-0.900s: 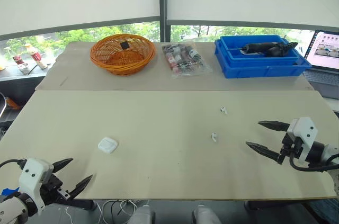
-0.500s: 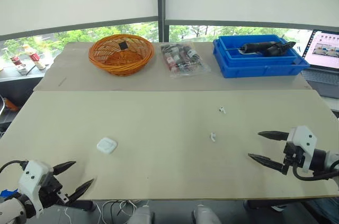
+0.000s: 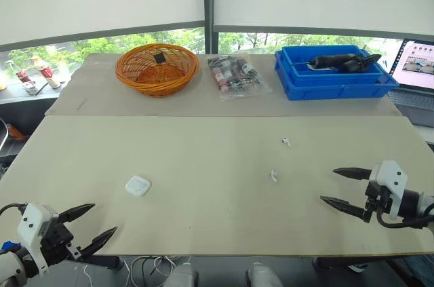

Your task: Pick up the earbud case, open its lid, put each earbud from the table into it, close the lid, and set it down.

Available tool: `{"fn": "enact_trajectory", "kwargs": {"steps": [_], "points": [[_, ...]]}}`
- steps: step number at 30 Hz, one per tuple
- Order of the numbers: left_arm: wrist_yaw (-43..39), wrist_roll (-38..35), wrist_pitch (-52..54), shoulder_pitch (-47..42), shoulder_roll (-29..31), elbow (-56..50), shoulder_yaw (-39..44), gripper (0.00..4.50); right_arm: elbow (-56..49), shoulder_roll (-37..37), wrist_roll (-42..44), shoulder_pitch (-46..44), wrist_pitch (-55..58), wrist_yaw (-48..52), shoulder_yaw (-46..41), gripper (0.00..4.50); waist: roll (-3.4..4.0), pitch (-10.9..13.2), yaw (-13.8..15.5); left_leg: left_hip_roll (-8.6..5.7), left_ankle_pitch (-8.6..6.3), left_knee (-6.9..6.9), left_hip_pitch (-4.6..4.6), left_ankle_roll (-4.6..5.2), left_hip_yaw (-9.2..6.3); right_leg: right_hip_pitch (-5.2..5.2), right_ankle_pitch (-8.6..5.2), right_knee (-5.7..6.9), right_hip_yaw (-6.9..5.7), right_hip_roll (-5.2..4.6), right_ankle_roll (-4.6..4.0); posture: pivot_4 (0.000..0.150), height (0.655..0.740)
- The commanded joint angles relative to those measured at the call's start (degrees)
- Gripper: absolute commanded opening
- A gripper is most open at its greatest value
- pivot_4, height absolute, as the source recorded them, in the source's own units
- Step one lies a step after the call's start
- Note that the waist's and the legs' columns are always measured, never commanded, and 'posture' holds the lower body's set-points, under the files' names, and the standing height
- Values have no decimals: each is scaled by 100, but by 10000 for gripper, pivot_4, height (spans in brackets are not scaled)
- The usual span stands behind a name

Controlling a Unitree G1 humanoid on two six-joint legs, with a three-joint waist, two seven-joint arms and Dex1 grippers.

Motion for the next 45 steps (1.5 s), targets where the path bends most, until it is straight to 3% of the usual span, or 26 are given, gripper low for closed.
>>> {"fn": "enact_trajectory", "kwargs": {"steps": [1,6,11,25,38,41,43,45], "points": [[110,17,-5,-41,-54,-83,33,45000,-198,-136,58,-18,-46,88,-81,44450,0,0,0,0,0,0,0,0,0,0,0,1,0,0,0,1500,7400],[302,47,143,-316,-139,-10,-144,45000,-1125,-251,430,-120,517,273,162,44450,1,0,-1,1,0,0,2,0,-6,0,0,4,1,0,0,1500,7400],[535,143,367,-822,-188,210,-490,45000,-2080,-480,1021,-762,1403,351,569,44450,1,0,0,1,0,1,1,0,-21,-1,0,4,1,1,0,1500,7400],[1159,515,1007,-2155,-457,712,-1511,45000,-2764,-459,1479,-1886,2308,437,1286,44450,-4,2,43,-3,3,6,-10,-4,-37,-14,1,18,-13,-4,-1,1500,7400],[885,595,1423,-2743,-198,1174,-1951,45000,-2792,-410,1491,-2009,2381,402,1345,44450,3,-3,118,-8,5,7,-6,-5,-35,-16,1,30,-13,-7,0,1500,7400],[829,692,1337,-2800,-164,1325,-2075,36497,-2821,-417,1484,-1959,2386,377,1335,45000,7,-5,136,-8,5,7,-4,-6,-34,-14,1,30,-13,-7,0,1500,7400],[815,720,1277,-2825,-174,1418,-2090,27683,-2845,-438,1473,-1900,2380,363,1309,45000,9,-7,134,-8,5,7,-4,-6,-34,-15,1,30,-13,-7,0,1500,7400],[791,738,1232,-2842,-182,1483,-2086,25597,-2867,-463,1455,-1833,2364,350,1277,45000,13,-9,143,-9,5,7,-4,-6,-34,-14,1,30,-12,-8,0,1500,7400]]}}
